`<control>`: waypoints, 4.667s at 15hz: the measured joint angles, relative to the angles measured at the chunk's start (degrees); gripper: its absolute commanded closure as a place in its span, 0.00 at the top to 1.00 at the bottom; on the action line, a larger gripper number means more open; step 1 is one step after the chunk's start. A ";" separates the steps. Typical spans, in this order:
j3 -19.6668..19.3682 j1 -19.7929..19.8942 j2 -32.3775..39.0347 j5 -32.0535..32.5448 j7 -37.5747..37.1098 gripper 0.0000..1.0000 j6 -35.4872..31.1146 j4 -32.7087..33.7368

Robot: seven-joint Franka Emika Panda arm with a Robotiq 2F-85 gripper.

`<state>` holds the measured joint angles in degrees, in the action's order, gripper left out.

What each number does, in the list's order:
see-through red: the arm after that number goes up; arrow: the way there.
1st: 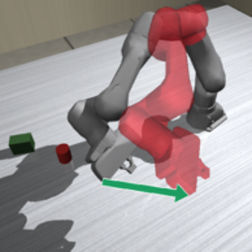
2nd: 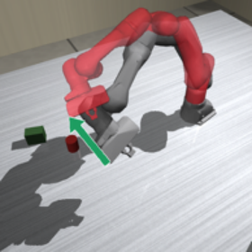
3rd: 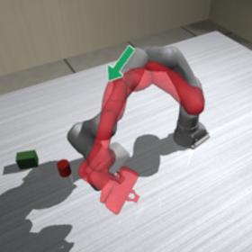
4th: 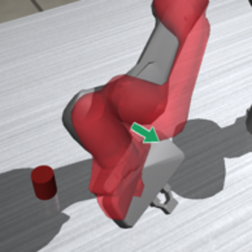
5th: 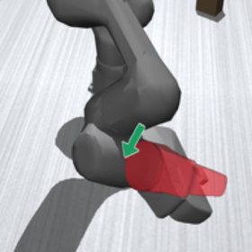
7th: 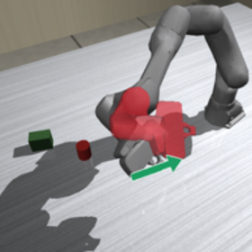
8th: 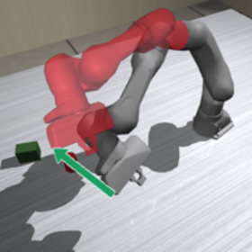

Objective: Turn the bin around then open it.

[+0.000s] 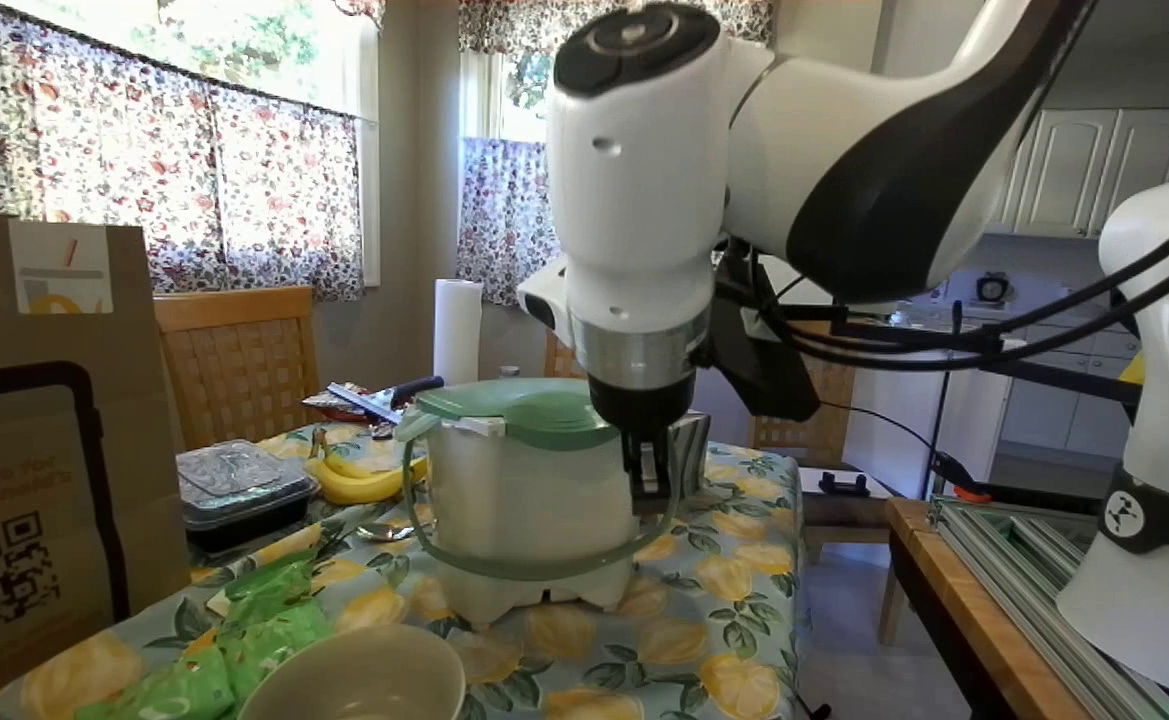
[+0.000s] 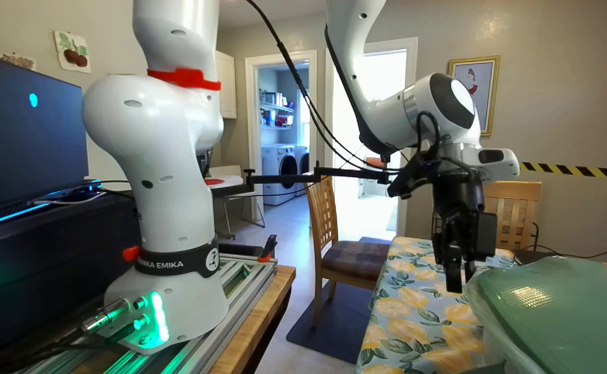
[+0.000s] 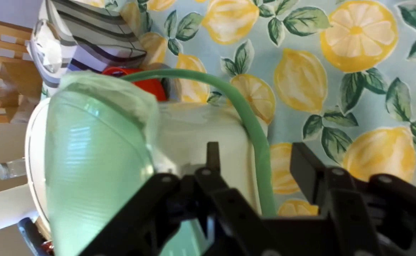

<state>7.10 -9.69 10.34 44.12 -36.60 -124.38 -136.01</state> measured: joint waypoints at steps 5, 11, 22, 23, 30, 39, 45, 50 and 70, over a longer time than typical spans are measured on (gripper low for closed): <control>-0.67 -0.58 6.05 6.33 -1.84 1.00 -1.57 0.92; -0.84 -1.39 10.52 10.69 -2.13 1.00 -2.33 2.97; -2.71 -2.49 20.21 21.21 -4.86 1.00 -0.20 9.98; -2.71 -2.52 21.10 21.77 -5.11 1.00 -0.31 10.90; -2.71 -2.60 24.78 24.05 -9.31 1.00 -2.91 15.22; -2.94 -2.50 27.02 23.97 -10.57 0.90 -5.92 17.01; -3.30 -2.45 27.19 23.99 -11.63 0.99 -6.57 17.20; -3.61 -2.45 27.27 24.00 -11.98 0.49 -6.71 17.20; -0.59 -0.54 19.86 10.72 -7.04 0.03 -5.43 14.81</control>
<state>6.51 -10.22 30.20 54.84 -43.64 -129.81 -121.20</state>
